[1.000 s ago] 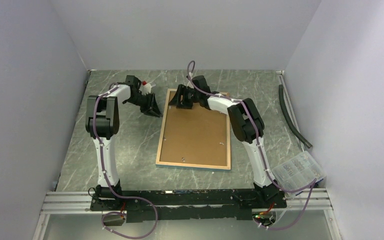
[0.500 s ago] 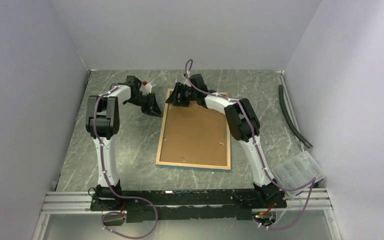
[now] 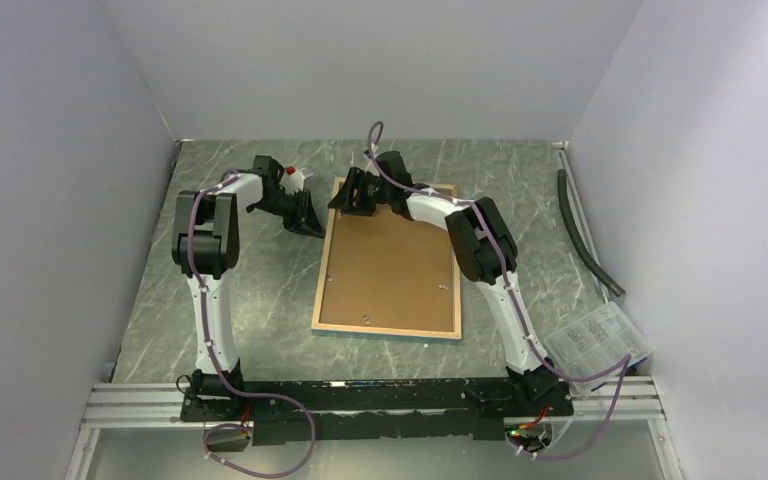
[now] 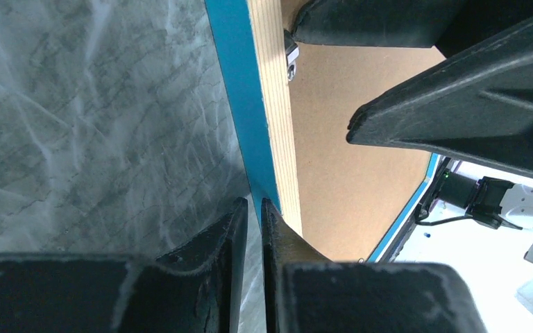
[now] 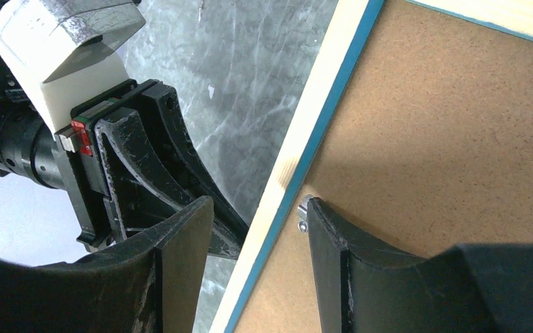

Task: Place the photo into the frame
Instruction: Install the photo frame at the center of the board.

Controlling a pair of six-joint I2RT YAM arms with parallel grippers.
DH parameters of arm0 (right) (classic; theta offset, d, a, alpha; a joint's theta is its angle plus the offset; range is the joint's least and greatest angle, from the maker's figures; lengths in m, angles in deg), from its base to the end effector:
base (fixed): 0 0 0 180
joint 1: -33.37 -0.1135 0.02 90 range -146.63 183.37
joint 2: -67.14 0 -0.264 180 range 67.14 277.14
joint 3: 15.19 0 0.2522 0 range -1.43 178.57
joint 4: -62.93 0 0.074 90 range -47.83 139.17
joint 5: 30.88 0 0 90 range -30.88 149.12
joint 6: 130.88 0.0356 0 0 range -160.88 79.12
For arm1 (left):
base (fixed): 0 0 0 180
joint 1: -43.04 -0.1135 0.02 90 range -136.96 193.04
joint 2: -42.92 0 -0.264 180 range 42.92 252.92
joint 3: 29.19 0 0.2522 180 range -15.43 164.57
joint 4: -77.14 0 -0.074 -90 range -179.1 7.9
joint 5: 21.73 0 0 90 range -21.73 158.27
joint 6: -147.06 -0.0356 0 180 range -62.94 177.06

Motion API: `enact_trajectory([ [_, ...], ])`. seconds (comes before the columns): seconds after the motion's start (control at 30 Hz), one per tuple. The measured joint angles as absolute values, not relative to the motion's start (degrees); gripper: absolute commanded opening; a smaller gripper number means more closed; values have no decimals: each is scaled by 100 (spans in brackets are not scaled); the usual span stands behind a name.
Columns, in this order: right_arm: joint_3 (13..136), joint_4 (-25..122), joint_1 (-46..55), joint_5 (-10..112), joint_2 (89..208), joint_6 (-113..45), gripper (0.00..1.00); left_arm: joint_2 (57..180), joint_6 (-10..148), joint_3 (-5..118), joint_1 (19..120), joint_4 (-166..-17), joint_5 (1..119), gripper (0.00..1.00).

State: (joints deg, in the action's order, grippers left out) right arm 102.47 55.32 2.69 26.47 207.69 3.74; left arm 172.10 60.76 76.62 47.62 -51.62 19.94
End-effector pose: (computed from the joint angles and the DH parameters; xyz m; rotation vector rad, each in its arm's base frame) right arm 0.4596 0.2950 0.1304 -0.1028 2.3244 1.3333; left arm 0.4407 -0.0620 0.1239 0.1833 2.6831 -1.2275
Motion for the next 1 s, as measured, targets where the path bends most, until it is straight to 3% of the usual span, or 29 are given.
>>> enact_trajectory([
  [1.0, 10363, 5652, 212, 1602, 20996, 544, 51, 17210, 6013, 7651, 4734, -5108, 2070, 15],
])
